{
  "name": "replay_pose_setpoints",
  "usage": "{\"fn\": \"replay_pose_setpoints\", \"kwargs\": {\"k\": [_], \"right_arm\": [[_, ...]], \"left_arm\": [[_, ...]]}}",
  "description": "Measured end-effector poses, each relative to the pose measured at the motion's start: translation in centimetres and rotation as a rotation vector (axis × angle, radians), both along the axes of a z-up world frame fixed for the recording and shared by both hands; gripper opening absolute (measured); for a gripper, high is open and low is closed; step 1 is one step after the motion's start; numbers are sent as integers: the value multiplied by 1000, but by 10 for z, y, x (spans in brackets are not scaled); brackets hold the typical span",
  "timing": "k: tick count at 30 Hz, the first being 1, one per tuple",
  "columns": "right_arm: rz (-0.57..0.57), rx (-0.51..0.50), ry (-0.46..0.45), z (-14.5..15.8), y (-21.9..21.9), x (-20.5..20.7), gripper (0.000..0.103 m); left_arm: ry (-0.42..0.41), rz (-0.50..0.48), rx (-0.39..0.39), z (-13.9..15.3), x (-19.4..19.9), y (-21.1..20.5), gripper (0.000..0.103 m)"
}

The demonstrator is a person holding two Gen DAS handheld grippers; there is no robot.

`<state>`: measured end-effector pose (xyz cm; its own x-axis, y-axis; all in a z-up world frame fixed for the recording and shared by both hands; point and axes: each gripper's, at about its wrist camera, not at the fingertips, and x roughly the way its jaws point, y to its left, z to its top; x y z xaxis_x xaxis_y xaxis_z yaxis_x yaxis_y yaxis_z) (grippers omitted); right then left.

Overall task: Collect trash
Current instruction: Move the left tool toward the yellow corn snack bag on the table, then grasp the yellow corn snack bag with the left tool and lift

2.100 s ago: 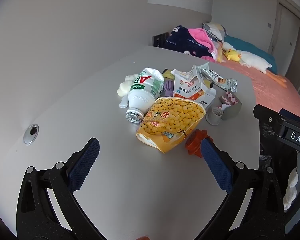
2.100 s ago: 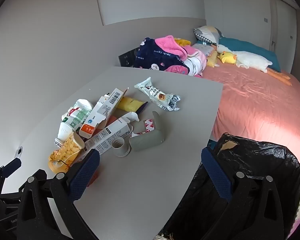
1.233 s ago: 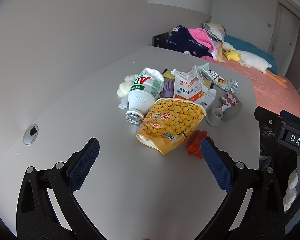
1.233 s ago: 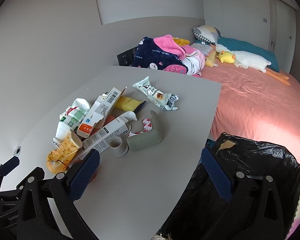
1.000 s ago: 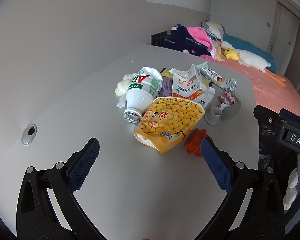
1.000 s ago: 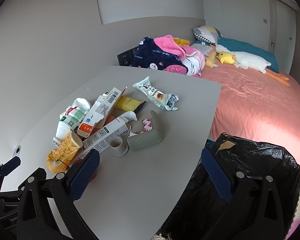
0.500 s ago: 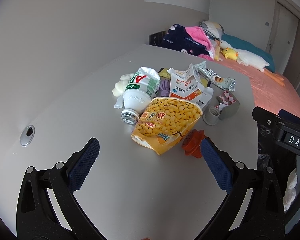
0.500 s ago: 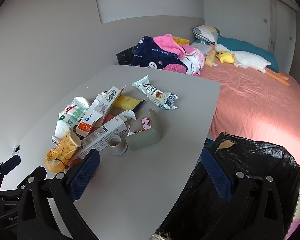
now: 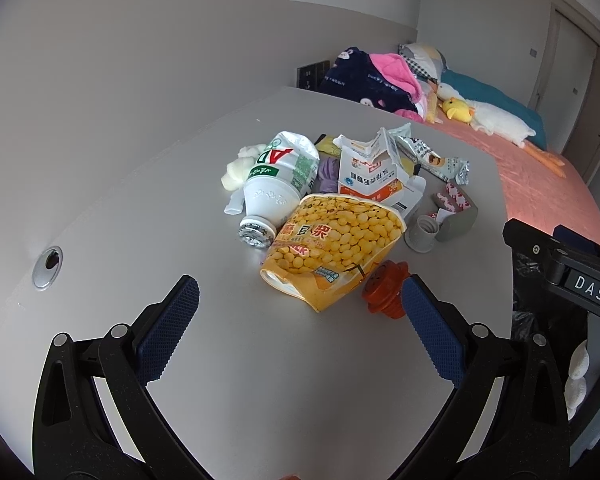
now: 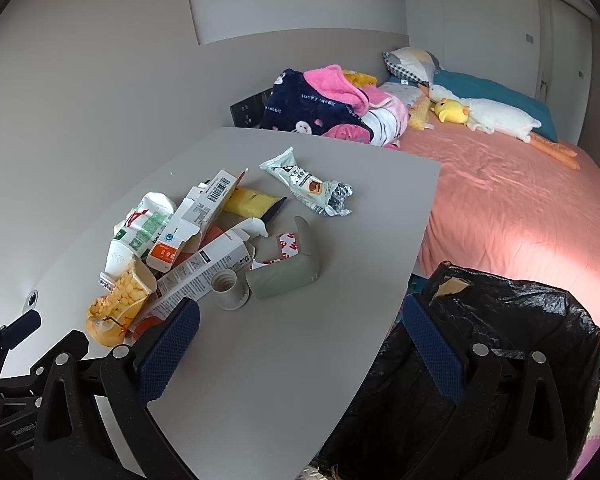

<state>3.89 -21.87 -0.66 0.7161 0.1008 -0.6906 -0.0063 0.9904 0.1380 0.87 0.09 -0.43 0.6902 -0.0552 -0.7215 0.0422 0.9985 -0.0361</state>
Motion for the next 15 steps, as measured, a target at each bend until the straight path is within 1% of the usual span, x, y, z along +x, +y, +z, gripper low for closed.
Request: {"fn": "replay_pose_setpoints", "kwargs": {"k": [8,12,15], "right_arm": [[-4,-2,11,-4,0,5,101],[-1,0,21,-8,1,7,101],[-3,8,32,-12,0,10,101]], "left_arm": [[2,-6,-5,-3,0,2,98],[14,-23,-45,-6,4,7,98],[24,-10,-33,-10,8,9,98]]}}
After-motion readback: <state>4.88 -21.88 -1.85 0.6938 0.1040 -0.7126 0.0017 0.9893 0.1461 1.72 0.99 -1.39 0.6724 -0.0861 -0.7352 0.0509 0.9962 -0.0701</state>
